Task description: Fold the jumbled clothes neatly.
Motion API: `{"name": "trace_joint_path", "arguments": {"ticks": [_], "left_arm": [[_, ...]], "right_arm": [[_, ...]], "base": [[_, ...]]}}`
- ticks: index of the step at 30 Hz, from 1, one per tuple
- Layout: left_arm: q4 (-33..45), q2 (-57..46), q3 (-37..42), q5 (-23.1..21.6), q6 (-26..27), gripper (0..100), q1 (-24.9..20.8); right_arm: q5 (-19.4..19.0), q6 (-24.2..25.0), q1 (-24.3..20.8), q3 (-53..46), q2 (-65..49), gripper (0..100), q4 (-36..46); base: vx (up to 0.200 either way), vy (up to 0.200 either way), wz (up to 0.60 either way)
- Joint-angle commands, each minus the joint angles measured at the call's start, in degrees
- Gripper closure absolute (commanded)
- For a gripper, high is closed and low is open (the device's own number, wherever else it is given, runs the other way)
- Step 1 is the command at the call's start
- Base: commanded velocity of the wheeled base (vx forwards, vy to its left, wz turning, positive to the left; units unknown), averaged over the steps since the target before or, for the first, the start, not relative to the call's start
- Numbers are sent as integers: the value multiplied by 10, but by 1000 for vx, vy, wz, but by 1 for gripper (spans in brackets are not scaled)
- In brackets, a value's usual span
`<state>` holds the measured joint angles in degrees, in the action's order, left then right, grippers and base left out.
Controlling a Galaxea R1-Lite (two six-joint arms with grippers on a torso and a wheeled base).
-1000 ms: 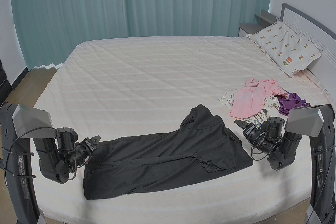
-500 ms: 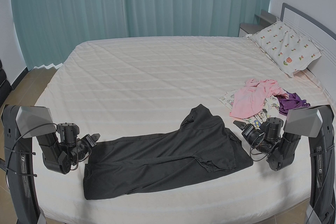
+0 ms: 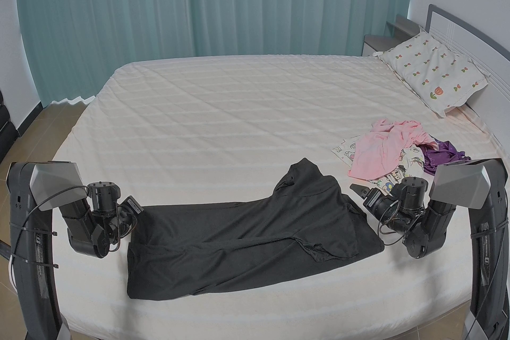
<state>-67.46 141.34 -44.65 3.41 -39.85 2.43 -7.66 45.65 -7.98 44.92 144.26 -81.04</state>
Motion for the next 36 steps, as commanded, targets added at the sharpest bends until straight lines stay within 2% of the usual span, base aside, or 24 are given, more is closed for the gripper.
{"name": "trace_joint_path", "arguments": {"ticks": [1, 4, 7, 11, 16, 25, 36], "left_arm": [[-1, -3, -27, 20, -45, 100, 8], [-1, -8, -27, 20, -57, 100, 13], [-2, -5, -27, 19, -58, 100, 14], [-2, -7, -22, 18, -63, 100, 14], [-2, -12, -17, 17, -86, 100, 13], [-2, -12, -8, 18, -92, 100, 12], [-2, -10, -4, 19, -92, 100, 10]], "right_arm": [[1, -34, -18, 36, -22, 0, 38], [0, -77, -20, 95, -41, 0, 116], [1, -97, -34, 170, -38, 0, 202], [0, -121, -45, 251, -16, 0, 276], [-6, -180, -52, 351, 16, 0, 373], [-19, -205, -53, 481, 102, 0, 443], [-21, -200, -59, 536, 135, 0, 505]], "base": [[0, 0, 0], [0, 0, 0], [0, 0, 0], [0, 0, 0], [0, 0, 0], [0, 0, 0], [0, 0, 0]]}}
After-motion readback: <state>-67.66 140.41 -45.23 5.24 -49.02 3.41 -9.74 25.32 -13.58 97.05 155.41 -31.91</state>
